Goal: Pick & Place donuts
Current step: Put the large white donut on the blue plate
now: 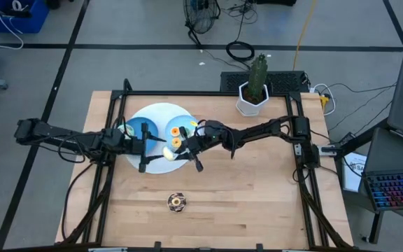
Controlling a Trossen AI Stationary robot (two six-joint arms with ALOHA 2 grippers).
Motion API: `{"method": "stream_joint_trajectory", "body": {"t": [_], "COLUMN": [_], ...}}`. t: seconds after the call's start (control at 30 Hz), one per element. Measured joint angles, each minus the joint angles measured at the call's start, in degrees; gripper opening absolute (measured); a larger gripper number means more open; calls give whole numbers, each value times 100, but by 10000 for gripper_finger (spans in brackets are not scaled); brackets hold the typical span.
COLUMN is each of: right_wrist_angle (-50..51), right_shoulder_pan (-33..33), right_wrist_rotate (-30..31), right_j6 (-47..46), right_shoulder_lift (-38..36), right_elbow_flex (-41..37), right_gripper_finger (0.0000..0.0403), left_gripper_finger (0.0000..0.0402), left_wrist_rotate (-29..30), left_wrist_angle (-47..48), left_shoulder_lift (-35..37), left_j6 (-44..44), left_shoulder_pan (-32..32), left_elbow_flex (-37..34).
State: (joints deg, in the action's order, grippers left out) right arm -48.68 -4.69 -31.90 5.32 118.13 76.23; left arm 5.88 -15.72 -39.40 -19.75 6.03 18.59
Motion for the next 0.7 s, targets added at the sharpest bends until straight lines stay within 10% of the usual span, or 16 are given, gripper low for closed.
{"method": "stream_joint_trajectory", "body": {"t": [0.37, 0.7], "right_wrist_angle": [-123, -138], "right_shoulder_pan": [-6, -17], "right_wrist_rotate": [0, -51], "right_j6": [29, -207], "right_shoulder_lift": [0, -6], "right_elbow_flex": [0, -11], "right_gripper_finger": [20, 33], "left_gripper_finger": [245, 41], "left_wrist_rotate": [-332, -475], "left_wrist_angle": [-285, -689], "left_shoulder_lift": [-330, -677], "left_j6": [676, 142], "left_shoulder_pan": [-1, 10], "left_elbow_flex": [0, -2]}}
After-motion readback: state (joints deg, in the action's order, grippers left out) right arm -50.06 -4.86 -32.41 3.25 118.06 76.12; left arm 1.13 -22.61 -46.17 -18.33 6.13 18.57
